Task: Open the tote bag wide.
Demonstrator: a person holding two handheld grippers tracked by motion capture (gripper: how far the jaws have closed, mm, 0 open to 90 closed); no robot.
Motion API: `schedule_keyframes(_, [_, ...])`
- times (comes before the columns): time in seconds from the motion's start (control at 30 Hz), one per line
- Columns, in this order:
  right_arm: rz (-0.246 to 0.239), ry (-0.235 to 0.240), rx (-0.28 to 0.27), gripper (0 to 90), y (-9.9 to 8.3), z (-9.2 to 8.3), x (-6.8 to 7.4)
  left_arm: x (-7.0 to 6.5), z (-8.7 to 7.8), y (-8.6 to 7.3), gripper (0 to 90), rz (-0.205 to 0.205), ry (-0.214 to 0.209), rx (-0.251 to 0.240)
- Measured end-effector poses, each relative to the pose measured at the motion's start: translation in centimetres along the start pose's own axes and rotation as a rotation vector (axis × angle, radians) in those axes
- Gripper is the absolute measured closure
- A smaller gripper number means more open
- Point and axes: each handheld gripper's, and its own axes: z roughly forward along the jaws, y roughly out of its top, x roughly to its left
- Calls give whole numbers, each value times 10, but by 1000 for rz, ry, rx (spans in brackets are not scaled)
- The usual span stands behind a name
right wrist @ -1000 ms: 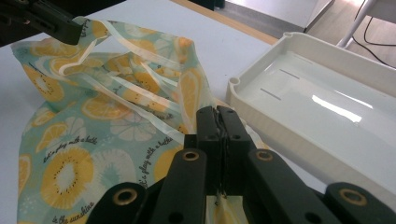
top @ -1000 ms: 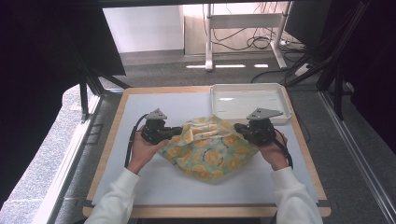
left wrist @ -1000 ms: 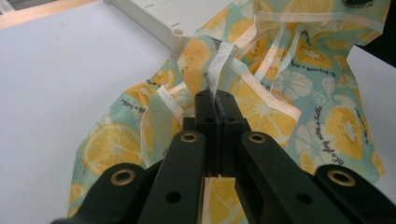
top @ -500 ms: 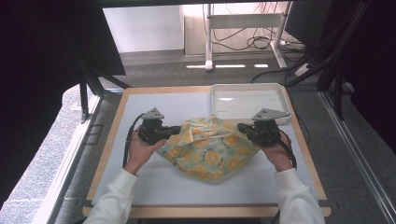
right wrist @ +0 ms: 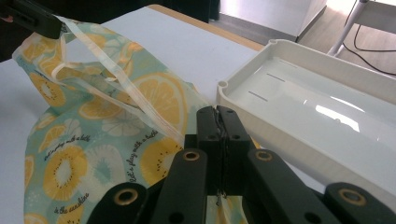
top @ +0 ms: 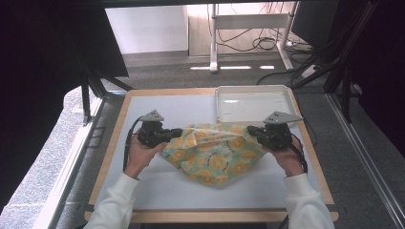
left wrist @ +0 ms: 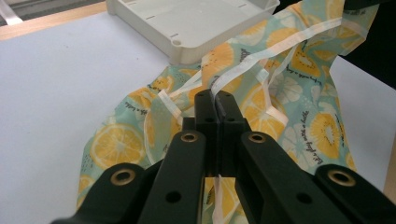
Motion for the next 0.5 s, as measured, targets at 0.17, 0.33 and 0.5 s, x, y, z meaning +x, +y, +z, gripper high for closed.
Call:
schedule_keyframes(0.17, [-4,5,0,884,0,-1,1,-3,-2,-1,900,11,-2,-1])
schedule_keyframes(0.33, [-4,15,-10,884,0,-5,3,-8,-6,-2,900,19,-11,-6])
schedule_keyframes(0.5, [-11,40,-15,883,0,-8,10,-16,-11,-5,900,36,-38,-10])
